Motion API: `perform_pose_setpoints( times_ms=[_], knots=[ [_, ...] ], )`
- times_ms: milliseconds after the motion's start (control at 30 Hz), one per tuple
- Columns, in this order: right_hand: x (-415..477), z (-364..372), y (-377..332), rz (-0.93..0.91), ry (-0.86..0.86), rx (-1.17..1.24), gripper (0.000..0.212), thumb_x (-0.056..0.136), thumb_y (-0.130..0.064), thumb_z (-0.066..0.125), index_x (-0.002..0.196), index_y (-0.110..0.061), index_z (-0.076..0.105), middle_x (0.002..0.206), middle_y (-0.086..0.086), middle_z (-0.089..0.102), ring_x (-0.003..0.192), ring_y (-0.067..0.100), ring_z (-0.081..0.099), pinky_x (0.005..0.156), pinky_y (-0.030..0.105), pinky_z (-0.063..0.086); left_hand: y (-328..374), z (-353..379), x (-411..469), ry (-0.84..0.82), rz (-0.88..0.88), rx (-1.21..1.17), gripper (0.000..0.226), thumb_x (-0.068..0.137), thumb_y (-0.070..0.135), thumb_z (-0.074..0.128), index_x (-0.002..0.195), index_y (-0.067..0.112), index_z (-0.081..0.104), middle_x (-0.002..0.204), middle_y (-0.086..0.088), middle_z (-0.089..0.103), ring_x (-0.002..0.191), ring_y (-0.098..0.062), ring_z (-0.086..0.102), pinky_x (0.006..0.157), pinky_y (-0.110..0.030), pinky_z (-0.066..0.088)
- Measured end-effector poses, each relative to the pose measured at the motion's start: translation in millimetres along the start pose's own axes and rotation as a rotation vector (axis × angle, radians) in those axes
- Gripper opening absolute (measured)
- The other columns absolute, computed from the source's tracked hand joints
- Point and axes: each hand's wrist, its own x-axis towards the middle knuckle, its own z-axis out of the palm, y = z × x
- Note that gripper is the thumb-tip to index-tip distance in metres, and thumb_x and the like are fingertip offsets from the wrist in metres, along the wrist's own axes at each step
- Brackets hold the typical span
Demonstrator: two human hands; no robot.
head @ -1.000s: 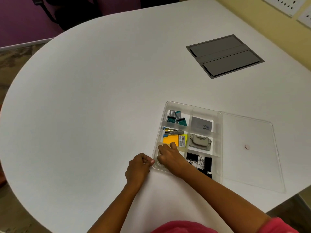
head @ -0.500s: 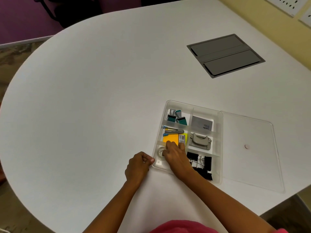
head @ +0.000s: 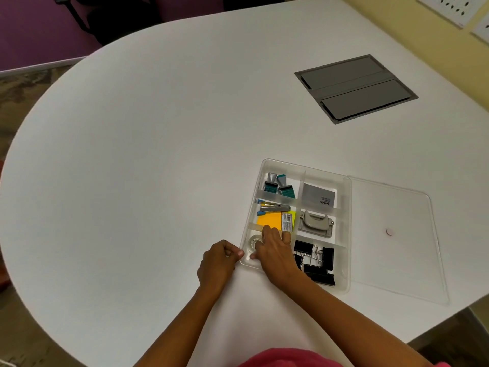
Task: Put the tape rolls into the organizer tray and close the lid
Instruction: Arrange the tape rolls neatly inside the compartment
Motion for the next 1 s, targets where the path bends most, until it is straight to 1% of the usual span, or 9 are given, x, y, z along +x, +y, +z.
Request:
perform_pose_setpoints(
  times_ms=[67,200,367,500,600,700,767,900,1000],
  knots=[
    [-4.3,1.1,-1.1,-0.032,-0.043,0.015,0.026,0.08,-0.034,0.072,0.086,-0.009,0.072,0.107,0.015,0.059,0.101,0.032,0.056,0.084,0.046,0.043,0.6,-0.3,0.5,-0.003,-0.004,0.003,0.017,0.085,0.04,0.067,0.073,0.033,0.057,0.083,0.008,0.067,0.084,-0.019,0.069,0.078,-0.034,0.05],
    [-14.9,-0.4,-3.2,0.013,-0.101,-0.014,0.03,0.047,-0.034,0.093,0.06,-0.017,0.072,0.083,0.01,0.068,0.075,0.026,0.065,0.063,0.038,0.053,1.1,-0.9,-0.5,-0.002,-0.015,0.002,0.02,0.084,0.04,0.068,0.069,0.035,0.055,0.084,0.01,0.066,0.085,-0.019,0.069,0.08,-0.035,0.051],
    [-11.4,-1.3,-4.5,0.02,-0.066,0.037,0.018,0.075,-0.027,0.077,0.083,-0.012,0.072,0.099,0.011,0.061,0.095,0.029,0.058,0.08,0.043,0.045,0.7,-1.1,-0.7,-0.001,-0.02,-0.001,0.021,0.084,0.04,0.067,0.068,0.034,0.055,0.082,0.011,0.065,0.085,-0.02,0.07,0.082,-0.037,0.053],
    [-3.3,-11.9,-6.6,0.05,0.064,0.137,0.021,0.066,-0.017,0.082,0.076,-0.01,0.064,0.077,0.009,0.063,0.074,0.027,0.062,0.067,0.042,0.048,1.6,-0.8,-1.2,-0.001,-0.019,-0.002,0.023,0.085,0.04,0.067,0.067,0.034,0.054,0.077,0.015,0.062,0.084,-0.02,0.07,0.082,-0.038,0.054],
    [3.9,-10.2,-1.7,-0.008,0.043,0.219,0.028,0.072,-0.002,0.07,0.097,-0.011,0.061,0.094,0.008,0.064,0.089,0.028,0.061,0.086,0.044,0.04,0.0,-0.7,-0.3,0.003,-0.019,-0.004,0.022,0.084,0.041,0.067,0.067,0.035,0.054,0.08,0.013,0.064,0.084,-0.019,0.07,0.083,-0.038,0.054],
    [12.5,-3.1,4.0,-0.164,-0.077,0.104,0.035,0.078,0.003,0.057,0.11,-0.01,0.056,0.109,0.01,0.059,0.104,0.029,0.055,0.102,0.046,0.025,-0.9,-0.6,-0.1,0.001,-0.018,-0.006,0.022,0.083,0.043,0.067,0.067,0.035,0.055,0.084,0.01,0.066,0.084,-0.019,0.07,0.083,-0.039,0.054],
    [15.2,-3.6,3.6,-0.242,-0.127,0.041,0.027,0.079,0.003,0.054,0.103,-0.008,0.059,0.102,0.011,0.061,0.097,0.03,0.058,0.104,0.046,0.026,-0.9,-0.7,-0.5,-0.001,-0.018,-0.008,0.021,0.082,0.043,0.067,0.067,0.035,0.055,0.085,0.01,0.067,0.084,-0.019,0.07,0.084,-0.04,0.054],
    [12.4,-7.1,3.9,-0.284,-0.095,-0.058,0.014,0.07,-0.008,0.072,0.08,-0.015,0.066,0.075,0.002,0.067,0.071,0.022,0.066,0.092,0.041,0.045,-0.8,-0.7,-0.8,0.001,-0.02,-0.008,0.022,0.084,0.043,0.066,0.067,0.035,0.054,0.085,0.009,0.067,0.086,-0.021,0.07,0.086,-0.041,0.055],
    [10.1,-0.1,3.2,-0.29,-0.079,-0.042,0.013,0.072,-0.007,0.071,0.081,-0.014,0.066,0.076,0.003,0.067,0.072,0.023,0.066,0.092,0.044,0.046,-0.6,-0.7,-0.7,0.006,-0.013,-0.005,0.023,0.084,0.043,0.066,0.068,0.035,0.053,0.086,0.008,0.067,0.086,-0.021,0.07,0.086,-0.041,0.055]
  ],
)
